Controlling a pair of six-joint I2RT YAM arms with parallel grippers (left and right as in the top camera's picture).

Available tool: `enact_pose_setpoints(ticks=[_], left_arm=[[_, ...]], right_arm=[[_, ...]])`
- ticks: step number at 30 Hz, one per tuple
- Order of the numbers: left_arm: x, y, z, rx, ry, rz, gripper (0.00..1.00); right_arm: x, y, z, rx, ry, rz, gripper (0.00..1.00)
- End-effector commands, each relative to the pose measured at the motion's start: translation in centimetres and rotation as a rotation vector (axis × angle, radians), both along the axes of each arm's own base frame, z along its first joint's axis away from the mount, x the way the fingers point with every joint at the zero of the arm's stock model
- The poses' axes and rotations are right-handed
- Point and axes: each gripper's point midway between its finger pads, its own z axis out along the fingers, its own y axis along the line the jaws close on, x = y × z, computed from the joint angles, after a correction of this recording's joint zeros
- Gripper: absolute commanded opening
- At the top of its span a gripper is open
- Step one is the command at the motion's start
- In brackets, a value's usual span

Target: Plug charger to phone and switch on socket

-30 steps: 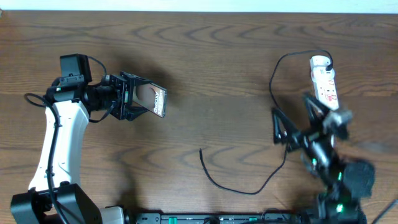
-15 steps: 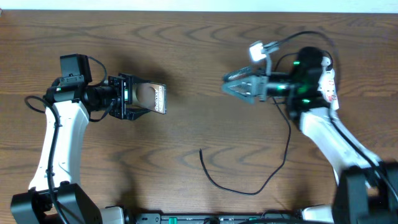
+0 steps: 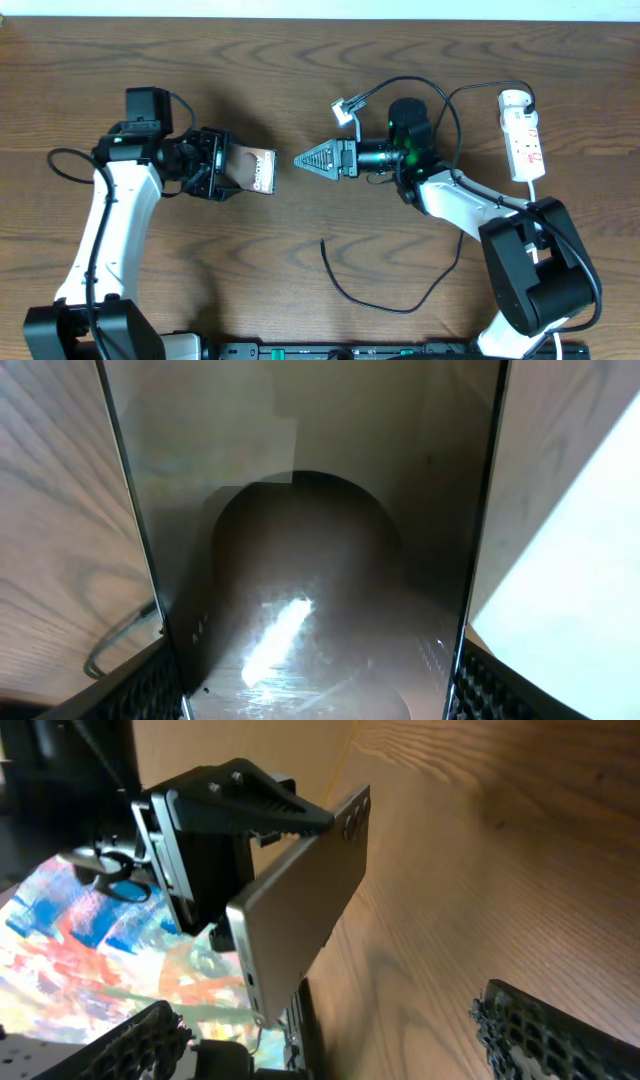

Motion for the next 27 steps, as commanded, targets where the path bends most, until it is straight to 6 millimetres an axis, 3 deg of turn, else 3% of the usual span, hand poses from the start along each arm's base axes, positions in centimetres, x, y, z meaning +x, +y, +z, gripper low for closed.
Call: enact_pose_setpoints(ticks=[1, 8, 16, 27], left_arm=[[0.2, 0.7, 0.2, 0.083, -0.009, 0.039, 0.07], [0.0, 0.4, -0.4, 0.148, 0.020, 0.076, 0.07], [-0.1, 0.3, -1.1, 0.260, 0.032, 0.115, 0.07], [-0.6, -1.6, -1.2, 0.253, 0.076, 0.183, 0.07]], right_arm=[[0.3, 0.5, 0.3, 0.000, -0.012, -0.008, 0.92], [0.2, 0.7, -0.1, -0.013, 0.002, -0.017, 0.89], [-0.2, 1.4, -2.1, -0.090, 0.097, -0.060, 0.88], [-1.8, 3.9, -2.6, -0.116, 0.127, -0.062, 0.83]])
